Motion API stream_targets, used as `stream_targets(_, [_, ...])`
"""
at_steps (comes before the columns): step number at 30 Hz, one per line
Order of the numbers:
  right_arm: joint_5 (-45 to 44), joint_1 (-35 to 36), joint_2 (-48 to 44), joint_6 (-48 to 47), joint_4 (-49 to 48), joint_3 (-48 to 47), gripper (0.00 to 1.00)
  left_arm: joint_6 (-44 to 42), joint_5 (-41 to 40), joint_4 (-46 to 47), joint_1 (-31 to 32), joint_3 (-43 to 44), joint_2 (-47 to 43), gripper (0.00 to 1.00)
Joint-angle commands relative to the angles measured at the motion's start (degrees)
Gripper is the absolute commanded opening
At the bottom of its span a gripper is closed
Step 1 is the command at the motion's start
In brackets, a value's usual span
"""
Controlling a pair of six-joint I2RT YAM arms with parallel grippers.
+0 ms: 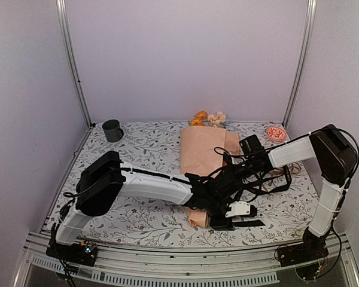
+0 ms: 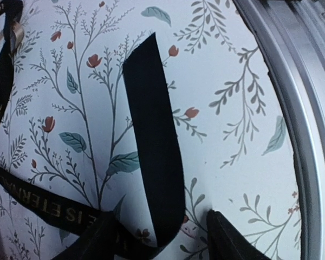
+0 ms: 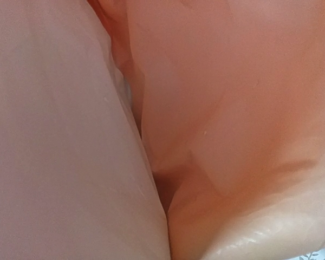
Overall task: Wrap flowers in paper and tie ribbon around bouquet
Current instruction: Pick up the ribbon from the center of the board, then pick up the right side of the ribbon from the center of the board.
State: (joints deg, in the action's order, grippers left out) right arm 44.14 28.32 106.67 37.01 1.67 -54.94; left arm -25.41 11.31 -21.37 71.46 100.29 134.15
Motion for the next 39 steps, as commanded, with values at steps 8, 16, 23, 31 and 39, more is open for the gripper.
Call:
stream_targets(8, [-0.47,-0.28,-2.64,-1.83,3.42,-3.11,0.01,6.36,3.93,5.16,-1.15,-14.79,-9.82,0.00])
stream_targets(16, [1.81,-0.37,-3.59,-1.51,5.12,-5.17,0.01,17.79,15.00,11.11,-1.24,-39.54,-27.80,0.00])
stream_targets(23, [1.99,-0.76,-4.16,-2.88,7.92,-7.72,0.00,26.34,16.59,12.38,-3.35,-51.17,-36.87,0.00])
stream_targets(31, [3.27,-1.07,-3.91,-4.51,9.46,-7.56,0.01,37.18,2.65,13.07,-18.87,-61.04,-43.67,0.00])
stream_targets(39, [5.78,-1.07,-2.32,-7.23,10.20,-6.35,0.01,40.74,-11.06,14.98,-38.05,-57.06,-45.07,0.00])
